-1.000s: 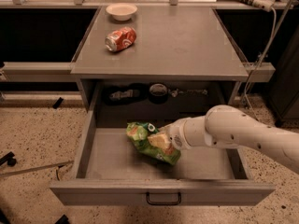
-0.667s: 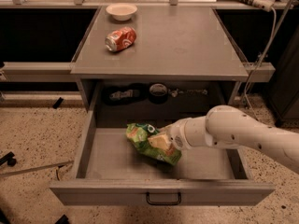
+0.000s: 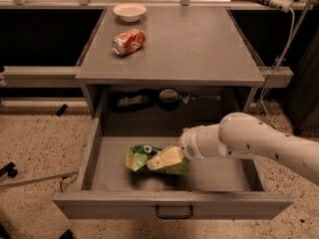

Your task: Place green rice chip bag into top drawer

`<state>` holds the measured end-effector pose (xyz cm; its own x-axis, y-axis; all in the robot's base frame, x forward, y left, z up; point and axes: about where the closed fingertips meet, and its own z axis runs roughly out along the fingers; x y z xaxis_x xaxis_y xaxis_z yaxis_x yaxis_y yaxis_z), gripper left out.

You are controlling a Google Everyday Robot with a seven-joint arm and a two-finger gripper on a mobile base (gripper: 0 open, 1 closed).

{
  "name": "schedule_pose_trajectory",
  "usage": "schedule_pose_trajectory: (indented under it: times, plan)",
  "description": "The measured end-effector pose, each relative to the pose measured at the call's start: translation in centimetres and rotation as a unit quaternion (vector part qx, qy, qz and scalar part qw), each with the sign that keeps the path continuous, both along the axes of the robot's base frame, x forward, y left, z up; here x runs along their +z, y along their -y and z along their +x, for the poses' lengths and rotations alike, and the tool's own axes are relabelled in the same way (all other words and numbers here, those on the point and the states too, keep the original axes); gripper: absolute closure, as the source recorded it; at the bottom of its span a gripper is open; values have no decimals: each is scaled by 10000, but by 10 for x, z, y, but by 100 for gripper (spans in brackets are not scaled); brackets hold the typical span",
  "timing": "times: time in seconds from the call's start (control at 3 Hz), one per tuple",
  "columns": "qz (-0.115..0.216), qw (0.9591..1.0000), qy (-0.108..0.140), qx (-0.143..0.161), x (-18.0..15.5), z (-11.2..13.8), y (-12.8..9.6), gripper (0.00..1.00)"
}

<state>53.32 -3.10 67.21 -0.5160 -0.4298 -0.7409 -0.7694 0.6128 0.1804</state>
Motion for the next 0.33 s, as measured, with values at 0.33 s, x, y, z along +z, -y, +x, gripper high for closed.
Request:
schedule_pose_trajectory:
  times: [0.33]
  plan:
    - [0,10000,0,0,0,0,0,0]
